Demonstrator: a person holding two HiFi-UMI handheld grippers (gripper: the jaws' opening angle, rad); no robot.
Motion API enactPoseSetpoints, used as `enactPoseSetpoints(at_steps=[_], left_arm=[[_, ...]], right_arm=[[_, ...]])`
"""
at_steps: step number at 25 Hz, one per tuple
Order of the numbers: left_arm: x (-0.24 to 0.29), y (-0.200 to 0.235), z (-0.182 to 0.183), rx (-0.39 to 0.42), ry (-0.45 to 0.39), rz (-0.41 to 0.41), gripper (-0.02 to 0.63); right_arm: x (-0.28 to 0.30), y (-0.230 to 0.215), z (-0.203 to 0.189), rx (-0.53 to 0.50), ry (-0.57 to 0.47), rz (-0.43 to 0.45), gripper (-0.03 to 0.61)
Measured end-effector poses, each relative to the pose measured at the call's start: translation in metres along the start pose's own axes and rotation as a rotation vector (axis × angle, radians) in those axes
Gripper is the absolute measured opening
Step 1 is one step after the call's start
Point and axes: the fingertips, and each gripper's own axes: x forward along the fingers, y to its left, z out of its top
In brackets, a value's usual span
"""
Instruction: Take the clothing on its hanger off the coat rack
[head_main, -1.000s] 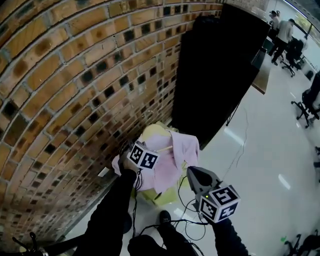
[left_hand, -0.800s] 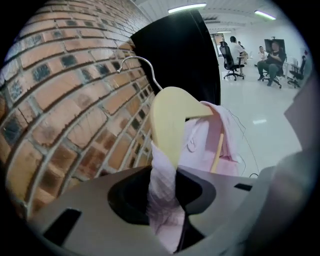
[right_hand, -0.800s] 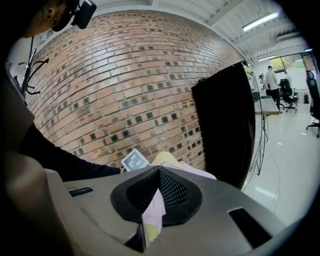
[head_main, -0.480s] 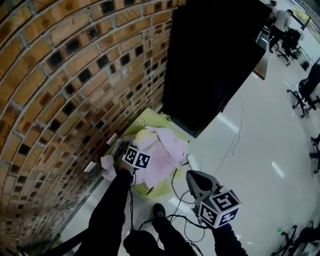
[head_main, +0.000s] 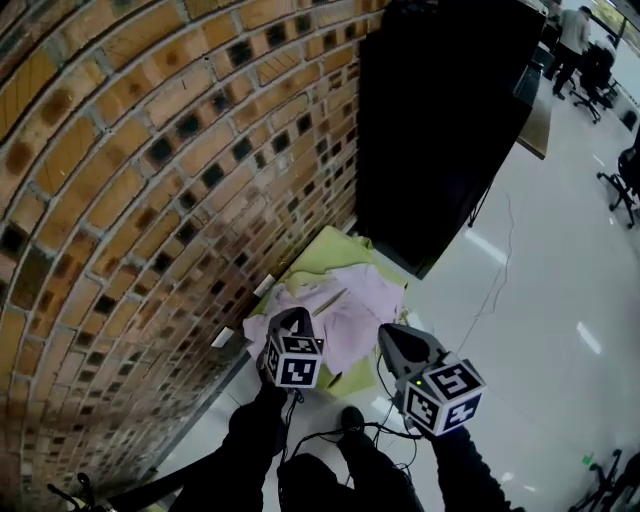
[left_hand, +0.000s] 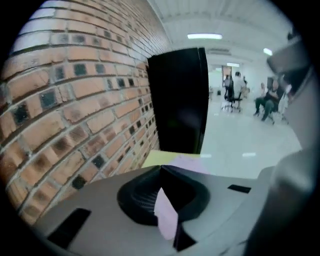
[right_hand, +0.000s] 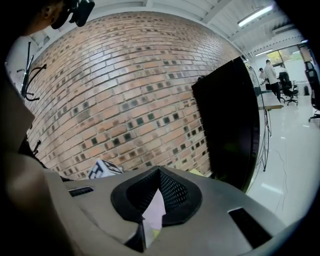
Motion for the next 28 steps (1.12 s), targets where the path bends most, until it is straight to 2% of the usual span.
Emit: enactPoseSetpoints(at_steps=[2,4,6,11,19,28], left_arm=[[-0.047,-0.011,0.026,-0.110,-0.074,-0.108,0.018],[-0.090,-0.015,0.046,-0.181,-0.113,-0.168,0.018],[-0.124,-0.020,0.063,-0.204,-0.140,-0.213,0.018],[-0.181,-0.025,0.084,-0.204,-0.191,-0.290,0.019],[-0.214,-0.022,0.098,-0.240,-0.229,-0.275,0.018],[-0.229,-0.022,0.098,-0.258,-0.247,-0.269,0.020]], right_arm=[[-0.001,0.011,0.014,0.004,-0.029,0.014,-0.023],[-0.003,0.021,0.024,-0.009,-0.050,0.019,-0.024],[-0.007,0.031,0.032,-0.023,-0.066,0.020,-0.025],[-0.020,0.054,0.054,-0.013,-0.121,0.015,-0.025],[-0.032,0.095,0.071,-0.063,-0.099,0.082,-0.025],[-0.038,0.106,0.074,-0.072,-0.095,0.101,-0.025]])
